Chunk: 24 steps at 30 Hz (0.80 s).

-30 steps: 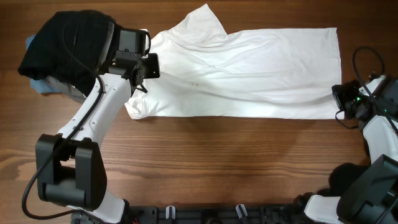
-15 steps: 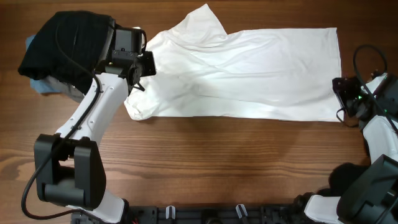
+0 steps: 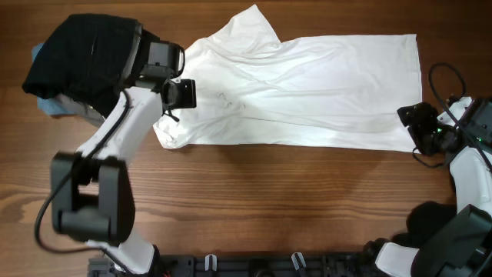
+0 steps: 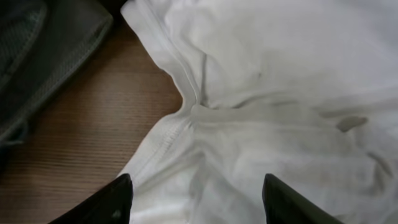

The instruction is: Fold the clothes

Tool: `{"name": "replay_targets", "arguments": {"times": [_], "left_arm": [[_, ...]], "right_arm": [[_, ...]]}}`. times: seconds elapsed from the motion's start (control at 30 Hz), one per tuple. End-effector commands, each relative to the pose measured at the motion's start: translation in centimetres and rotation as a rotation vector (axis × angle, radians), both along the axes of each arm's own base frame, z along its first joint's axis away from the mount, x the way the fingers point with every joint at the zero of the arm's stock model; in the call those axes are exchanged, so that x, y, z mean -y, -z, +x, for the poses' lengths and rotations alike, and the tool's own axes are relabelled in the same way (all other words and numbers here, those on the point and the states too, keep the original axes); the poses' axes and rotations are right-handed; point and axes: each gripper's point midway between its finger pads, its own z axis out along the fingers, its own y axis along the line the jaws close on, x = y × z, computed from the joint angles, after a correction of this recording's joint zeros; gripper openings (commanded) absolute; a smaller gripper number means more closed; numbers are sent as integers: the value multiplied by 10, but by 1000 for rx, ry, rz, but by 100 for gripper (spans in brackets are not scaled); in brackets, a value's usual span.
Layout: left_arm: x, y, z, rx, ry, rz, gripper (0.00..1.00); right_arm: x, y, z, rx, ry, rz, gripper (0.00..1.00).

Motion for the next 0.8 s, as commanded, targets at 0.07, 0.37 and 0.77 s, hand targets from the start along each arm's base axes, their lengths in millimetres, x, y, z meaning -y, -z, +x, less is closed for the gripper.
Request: {"name": "replay_targets", "arguments": {"times": [0.07,0.37,0.77], "left_arm": [[13,36,5,-56,51,-62,47],[26,4,32,59,76,-118,4],[32,-22,65,208,85,-138,4]], "right_arm": [[-1,-11,3,30,-32,-25,65],[0,-10,3,27,-30,-27,65],[3,-9,2,17,-17,-42,65]]}}
